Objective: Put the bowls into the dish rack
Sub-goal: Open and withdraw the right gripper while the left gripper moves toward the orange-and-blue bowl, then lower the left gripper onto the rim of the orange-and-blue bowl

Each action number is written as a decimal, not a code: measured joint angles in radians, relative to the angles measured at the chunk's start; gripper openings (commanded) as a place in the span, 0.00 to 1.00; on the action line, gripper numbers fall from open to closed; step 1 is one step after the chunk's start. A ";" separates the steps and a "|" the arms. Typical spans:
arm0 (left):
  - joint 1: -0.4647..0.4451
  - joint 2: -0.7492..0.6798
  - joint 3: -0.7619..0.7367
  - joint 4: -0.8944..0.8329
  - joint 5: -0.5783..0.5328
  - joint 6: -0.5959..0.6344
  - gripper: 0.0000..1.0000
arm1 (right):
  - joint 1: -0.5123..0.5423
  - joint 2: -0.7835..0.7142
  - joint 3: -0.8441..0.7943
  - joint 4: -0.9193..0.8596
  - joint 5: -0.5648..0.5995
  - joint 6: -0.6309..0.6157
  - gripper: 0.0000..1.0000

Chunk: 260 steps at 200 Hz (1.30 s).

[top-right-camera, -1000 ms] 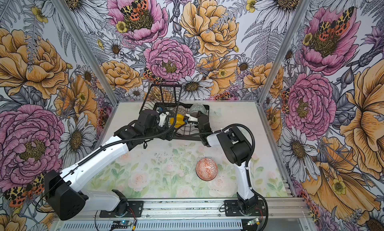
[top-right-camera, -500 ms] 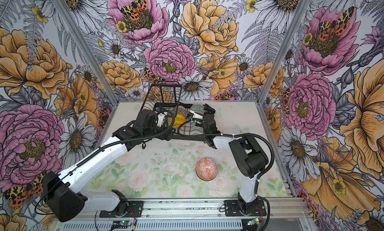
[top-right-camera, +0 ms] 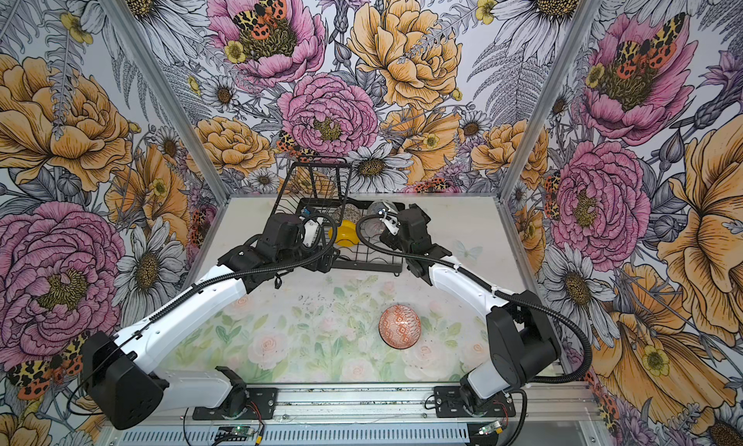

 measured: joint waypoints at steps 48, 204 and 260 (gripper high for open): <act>0.000 -0.045 -0.045 0.021 0.026 -0.002 0.99 | -0.014 -0.043 0.182 -0.360 -0.150 0.243 1.00; -0.264 0.128 -0.182 0.125 0.130 -0.143 0.97 | -0.050 0.043 0.447 -0.870 -0.230 0.465 1.00; -0.370 0.259 -0.122 0.129 0.137 -0.165 0.71 | -0.051 0.053 0.445 -0.877 -0.216 0.465 1.00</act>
